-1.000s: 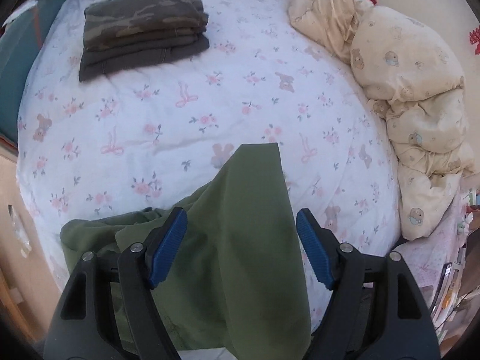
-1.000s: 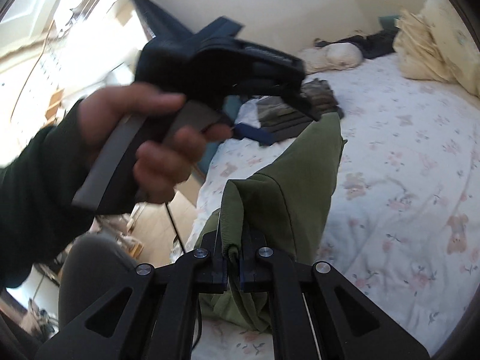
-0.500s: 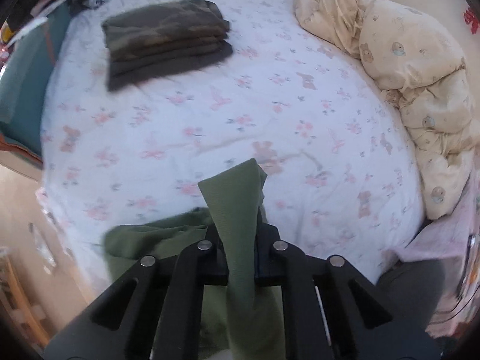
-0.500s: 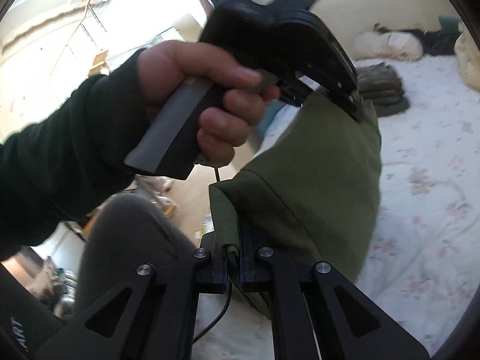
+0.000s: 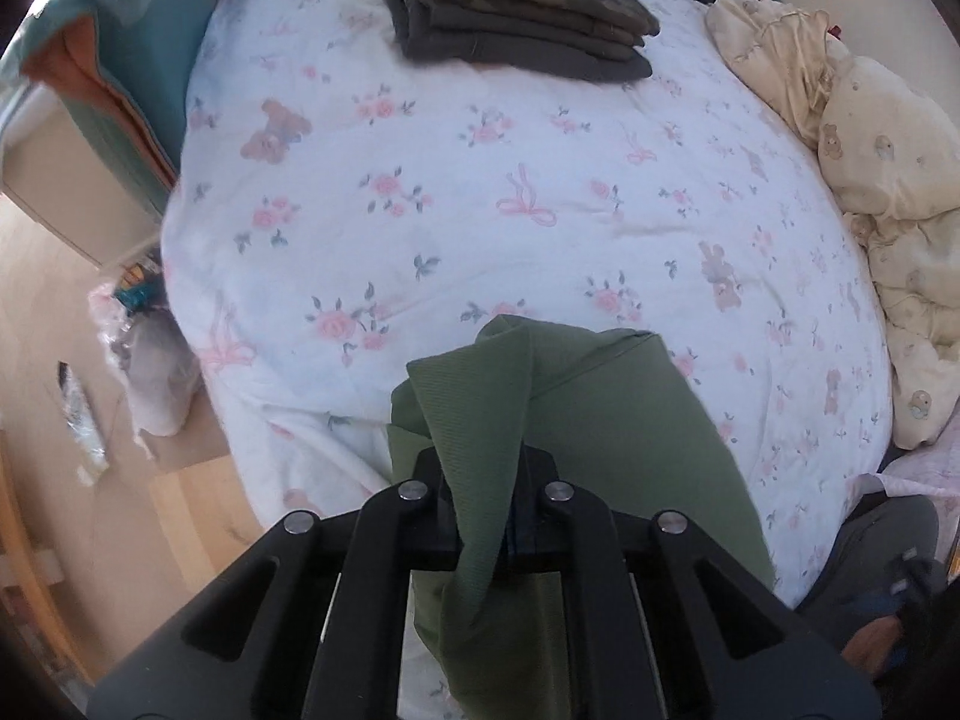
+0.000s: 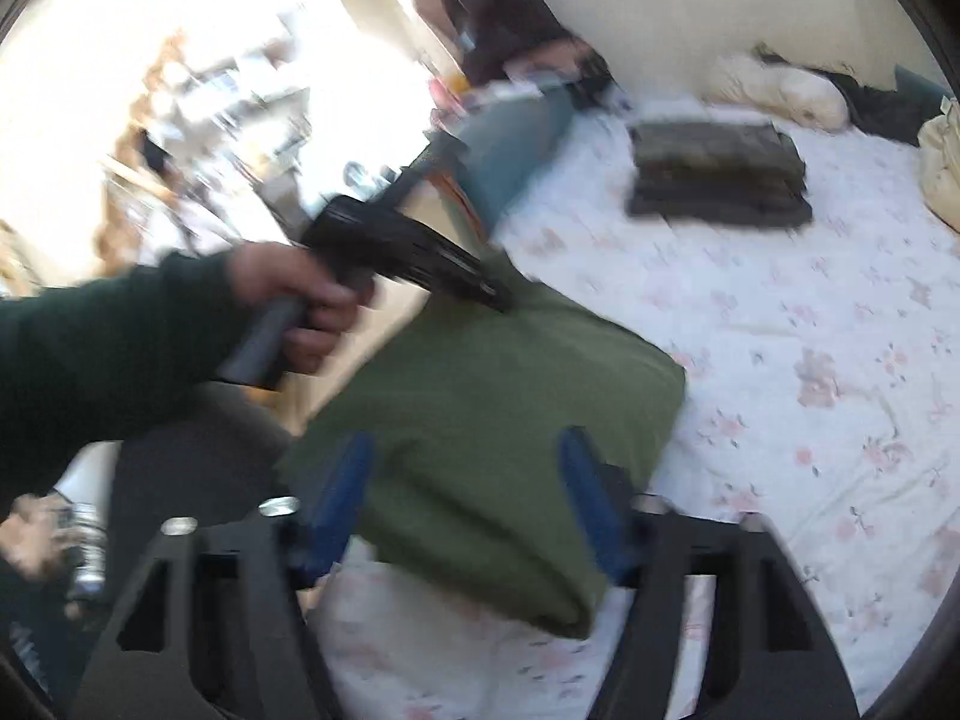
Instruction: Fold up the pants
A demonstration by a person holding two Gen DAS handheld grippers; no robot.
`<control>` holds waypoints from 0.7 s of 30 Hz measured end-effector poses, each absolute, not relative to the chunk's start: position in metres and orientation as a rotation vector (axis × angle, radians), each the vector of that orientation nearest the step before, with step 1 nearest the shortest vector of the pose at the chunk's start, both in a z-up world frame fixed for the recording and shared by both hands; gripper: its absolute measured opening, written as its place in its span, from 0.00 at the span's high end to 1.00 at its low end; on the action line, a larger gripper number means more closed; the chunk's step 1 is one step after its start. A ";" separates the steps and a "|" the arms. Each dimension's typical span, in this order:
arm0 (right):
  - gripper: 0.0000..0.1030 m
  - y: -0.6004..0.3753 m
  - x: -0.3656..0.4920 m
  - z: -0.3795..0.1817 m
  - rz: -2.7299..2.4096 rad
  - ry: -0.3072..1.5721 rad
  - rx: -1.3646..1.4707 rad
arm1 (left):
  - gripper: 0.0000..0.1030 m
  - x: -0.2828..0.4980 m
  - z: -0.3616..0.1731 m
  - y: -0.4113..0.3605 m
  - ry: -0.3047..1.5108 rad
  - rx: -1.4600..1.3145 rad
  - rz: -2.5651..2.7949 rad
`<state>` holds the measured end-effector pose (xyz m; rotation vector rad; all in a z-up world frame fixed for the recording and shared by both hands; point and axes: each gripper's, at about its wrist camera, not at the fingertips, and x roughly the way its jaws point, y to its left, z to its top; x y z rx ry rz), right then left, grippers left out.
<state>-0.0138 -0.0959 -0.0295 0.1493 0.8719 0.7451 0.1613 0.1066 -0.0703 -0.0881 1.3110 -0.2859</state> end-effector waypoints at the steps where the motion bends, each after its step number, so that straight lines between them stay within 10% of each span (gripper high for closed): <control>1: 0.70 -0.084 -0.004 -0.041 0.729 0.923 0.139 | 0.91 0.161 -0.078 0.109 1.317 -0.104 -0.293; 6: 0.92 -0.027 0.026 -0.118 0.711 1.203 0.083 | 0.56 0.163 -0.106 0.125 1.420 -0.098 -0.127; 11: 0.89 -0.016 0.021 -0.125 0.738 1.203 0.056 | 0.60 0.146 -0.039 0.138 1.098 -0.169 -0.123; 17: 0.85 -0.094 0.026 -0.090 0.736 1.117 0.334 | 0.60 0.136 -0.065 0.089 1.255 -0.146 -0.311; 19: 0.79 -0.131 0.024 -0.096 0.668 1.109 0.458 | 0.60 0.136 -0.081 0.071 1.311 -0.072 -0.328; 21: 0.45 -0.154 0.020 -0.109 0.584 1.140 0.548 | 0.59 0.130 -0.096 0.059 1.342 0.040 -0.323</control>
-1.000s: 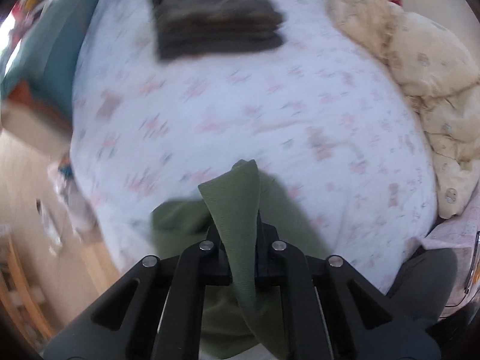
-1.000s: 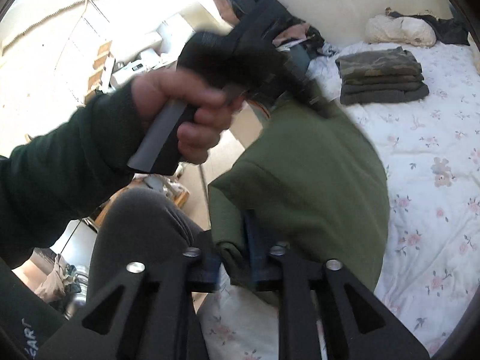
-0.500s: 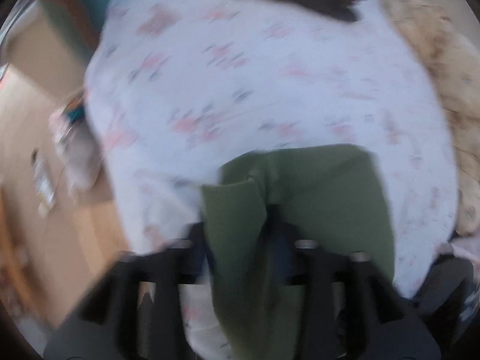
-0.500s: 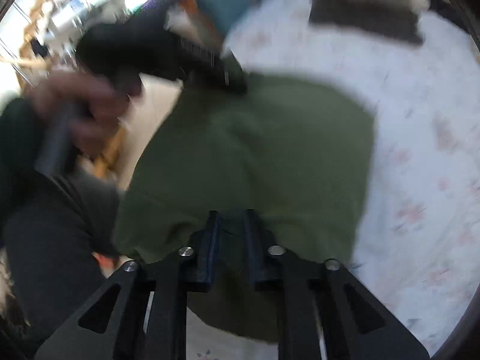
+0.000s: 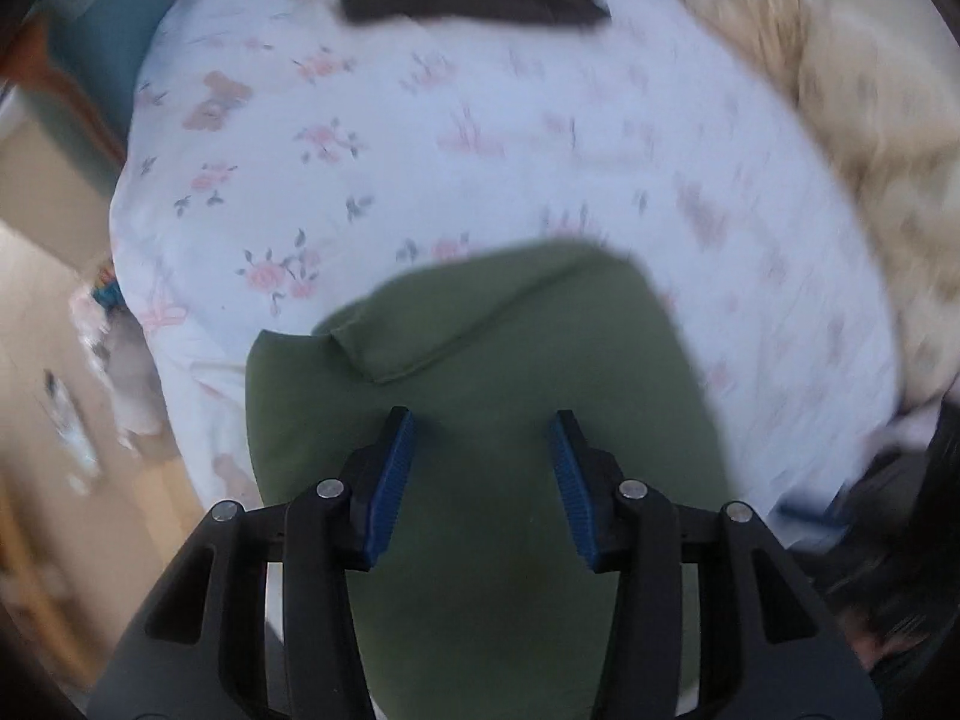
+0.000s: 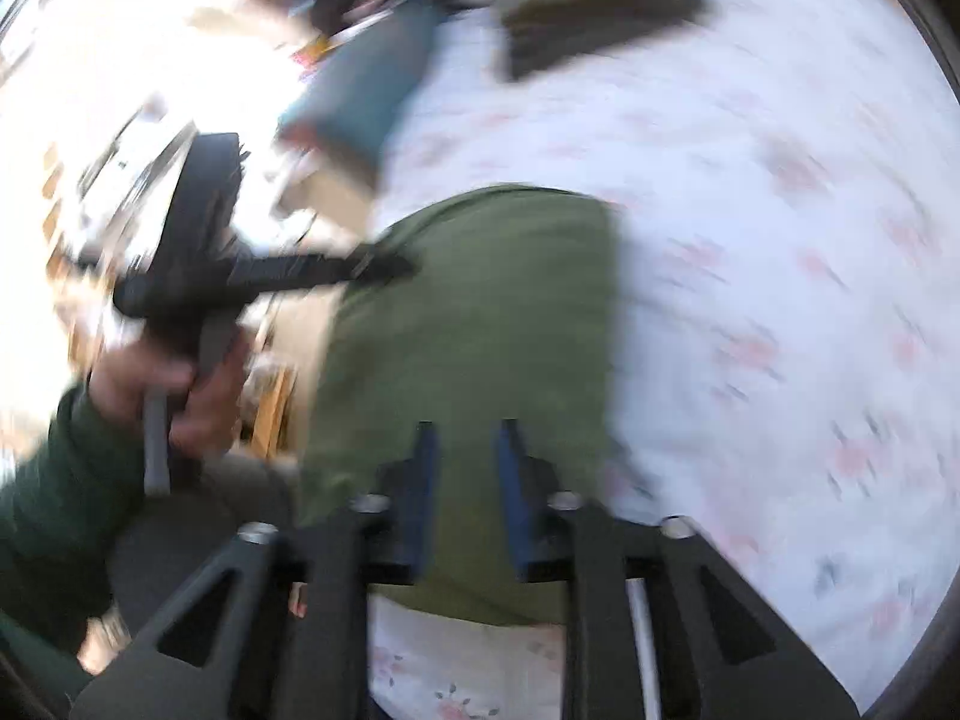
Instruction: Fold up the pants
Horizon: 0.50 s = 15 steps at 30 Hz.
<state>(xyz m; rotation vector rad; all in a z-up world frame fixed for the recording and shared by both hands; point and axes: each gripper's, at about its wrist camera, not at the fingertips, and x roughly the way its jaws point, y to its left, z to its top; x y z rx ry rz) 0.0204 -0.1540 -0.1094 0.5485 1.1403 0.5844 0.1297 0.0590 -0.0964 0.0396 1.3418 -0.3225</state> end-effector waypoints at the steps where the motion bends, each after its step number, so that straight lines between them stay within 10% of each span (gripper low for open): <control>1: 0.38 -0.169 0.018 -0.123 0.538 1.162 0.627 | 0.59 0.128 -0.102 0.058 1.355 0.063 -0.313; 15: 0.05 -0.140 -0.006 -0.218 0.572 1.311 1.139 | 0.56 0.137 -0.122 0.072 1.425 0.044 -0.261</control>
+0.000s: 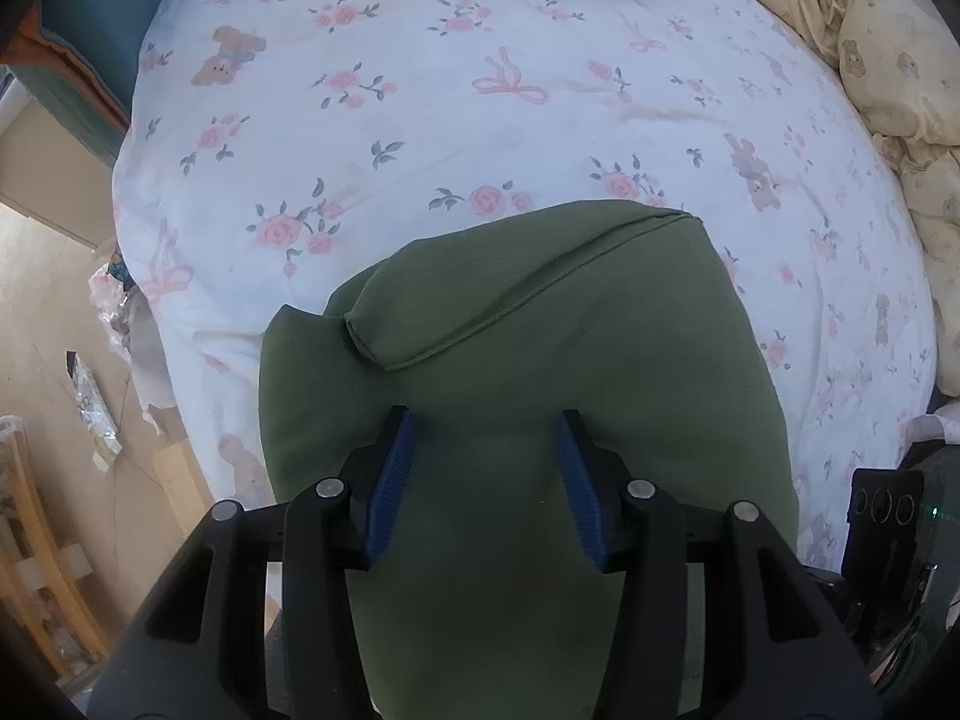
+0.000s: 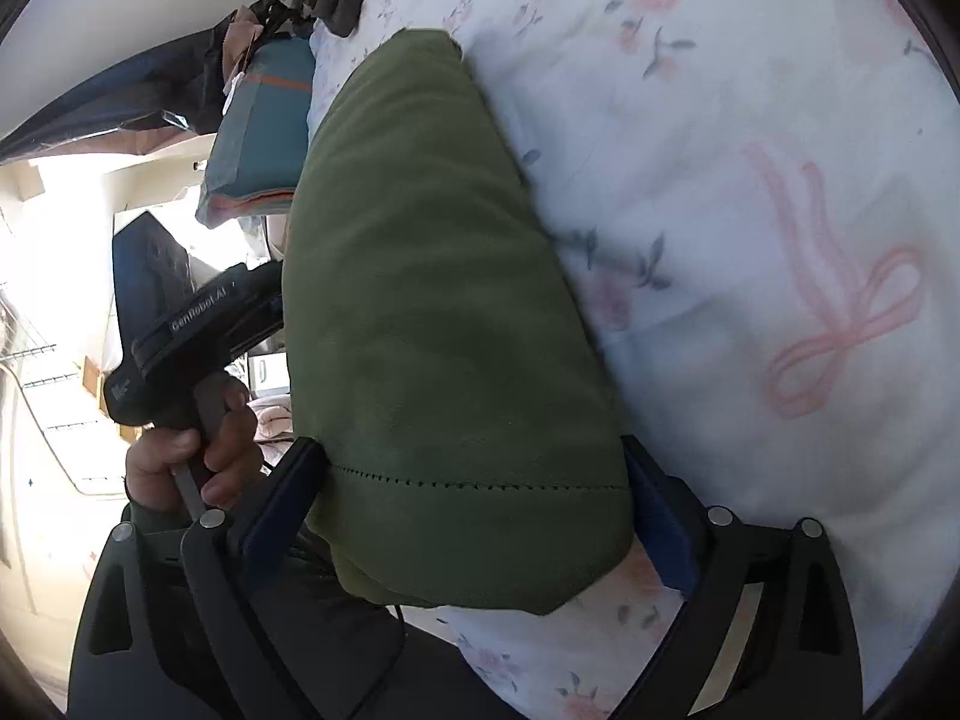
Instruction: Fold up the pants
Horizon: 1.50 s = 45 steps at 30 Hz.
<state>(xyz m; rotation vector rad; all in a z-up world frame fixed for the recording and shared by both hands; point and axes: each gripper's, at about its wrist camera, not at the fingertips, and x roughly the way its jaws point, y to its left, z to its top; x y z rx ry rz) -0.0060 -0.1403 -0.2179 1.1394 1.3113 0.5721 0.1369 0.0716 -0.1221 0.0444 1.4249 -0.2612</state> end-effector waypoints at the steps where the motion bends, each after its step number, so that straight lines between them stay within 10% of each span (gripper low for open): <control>1: 0.06 -0.139 -0.005 -0.215 0.578 1.307 1.137 | 0.56 0.138 -0.123 0.072 1.434 0.044 -0.262; 9: 0.63 -0.139 0.008 -0.154 0.693 1.177 0.899 | 0.61 0.140 -0.105 0.079 1.356 0.003 -0.228; 17: 0.65 -0.213 0.116 -0.073 0.706 1.100 0.534 | 0.59 0.146 -0.067 0.082 1.211 -0.189 -0.340; 24: 0.47 -0.274 0.186 -0.119 0.549 1.231 0.577 | 0.20 0.163 -0.067 0.061 1.196 -0.212 -0.356; 33: 0.00 -0.338 0.138 -0.143 0.292 1.169 0.885 | 0.18 0.197 -0.112 0.042 1.371 -0.223 -0.433; 45: 0.03 -0.263 0.091 -0.208 0.411 1.260 0.935 | 0.13 0.194 -0.175 0.004 1.455 0.014 -0.574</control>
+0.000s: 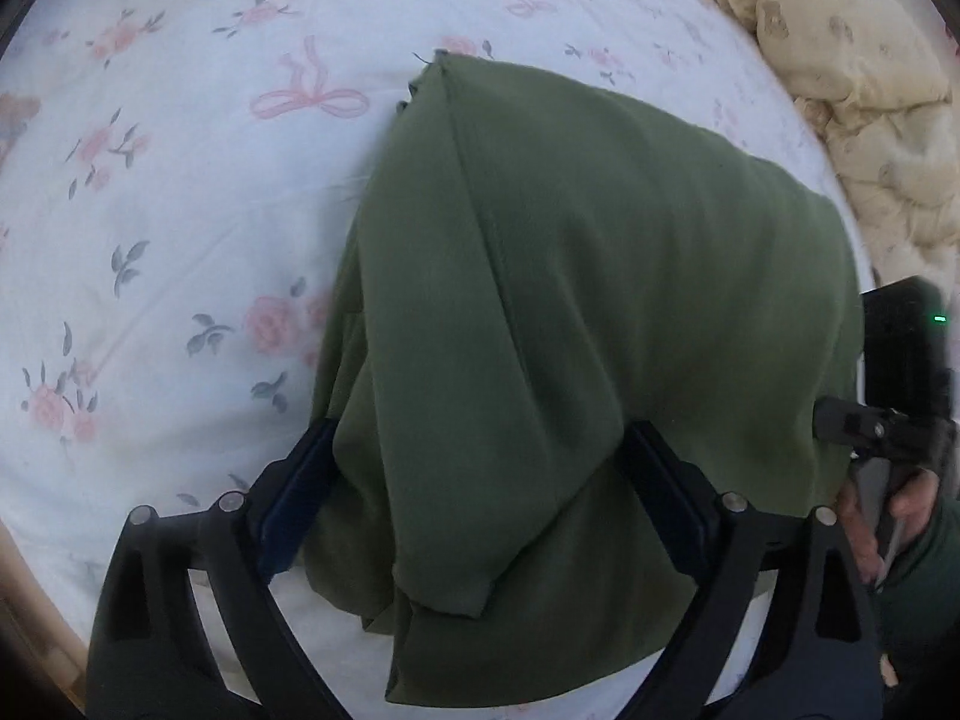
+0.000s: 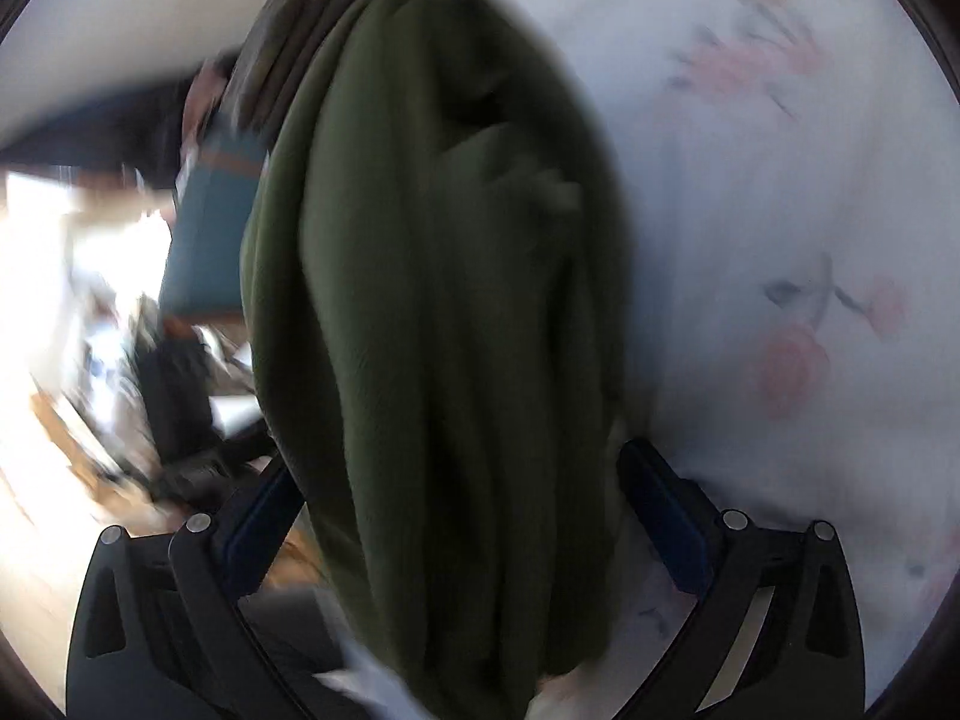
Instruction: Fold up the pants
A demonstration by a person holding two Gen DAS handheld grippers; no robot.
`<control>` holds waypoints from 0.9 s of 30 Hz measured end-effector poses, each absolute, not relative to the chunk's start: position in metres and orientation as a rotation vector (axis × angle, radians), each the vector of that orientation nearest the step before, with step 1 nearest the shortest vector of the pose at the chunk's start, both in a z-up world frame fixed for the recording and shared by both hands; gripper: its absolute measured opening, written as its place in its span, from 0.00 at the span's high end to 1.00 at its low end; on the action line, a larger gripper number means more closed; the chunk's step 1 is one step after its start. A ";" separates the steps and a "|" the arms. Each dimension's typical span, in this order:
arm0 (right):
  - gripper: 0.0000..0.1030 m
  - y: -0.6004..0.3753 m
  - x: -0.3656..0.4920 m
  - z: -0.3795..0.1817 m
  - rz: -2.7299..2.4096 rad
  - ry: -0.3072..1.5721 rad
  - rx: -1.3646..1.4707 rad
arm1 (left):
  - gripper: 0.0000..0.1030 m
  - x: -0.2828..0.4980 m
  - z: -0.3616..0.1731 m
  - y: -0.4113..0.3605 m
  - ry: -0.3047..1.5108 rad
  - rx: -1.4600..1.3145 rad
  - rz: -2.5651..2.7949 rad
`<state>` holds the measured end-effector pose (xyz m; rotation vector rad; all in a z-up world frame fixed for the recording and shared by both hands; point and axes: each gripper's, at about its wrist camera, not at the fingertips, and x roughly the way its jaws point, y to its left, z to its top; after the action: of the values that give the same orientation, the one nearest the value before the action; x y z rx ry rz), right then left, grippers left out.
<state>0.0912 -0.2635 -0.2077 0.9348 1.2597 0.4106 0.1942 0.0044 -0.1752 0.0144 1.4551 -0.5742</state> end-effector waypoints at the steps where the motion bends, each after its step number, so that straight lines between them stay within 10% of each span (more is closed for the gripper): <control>1: 0.15 -0.262 0.091 -0.205 0.403 1.250 0.920 | 0.18 0.193 -0.174 0.003 1.456 0.017 -0.571; 2: 0.58 -0.262 0.090 -0.201 0.393 1.232 0.904 | 0.31 0.192 -0.169 0.002 1.460 0.014 -0.587; 8: 0.79 -0.254 0.104 -0.158 0.455 1.166 0.718 | 0.67 0.183 -0.141 0.018 1.405 -0.129 -0.660; 16: 0.76 -0.263 0.144 -0.121 0.661 1.269 0.549 | 0.78 0.126 -0.096 0.032 1.397 -0.291 -0.542; 19: 0.59 -0.267 0.132 -0.142 0.545 1.403 0.419 | 0.79 0.098 -0.116 0.016 1.451 -0.268 -0.493; 27: 0.38 -0.278 0.082 -0.127 0.308 1.438 0.258 | 0.43 0.086 -0.132 0.018 1.496 -0.179 -0.348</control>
<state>0.0819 -0.2782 -0.1270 0.2583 1.4376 0.3085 0.0863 0.0180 -0.1317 -0.1790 1.4961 -0.3476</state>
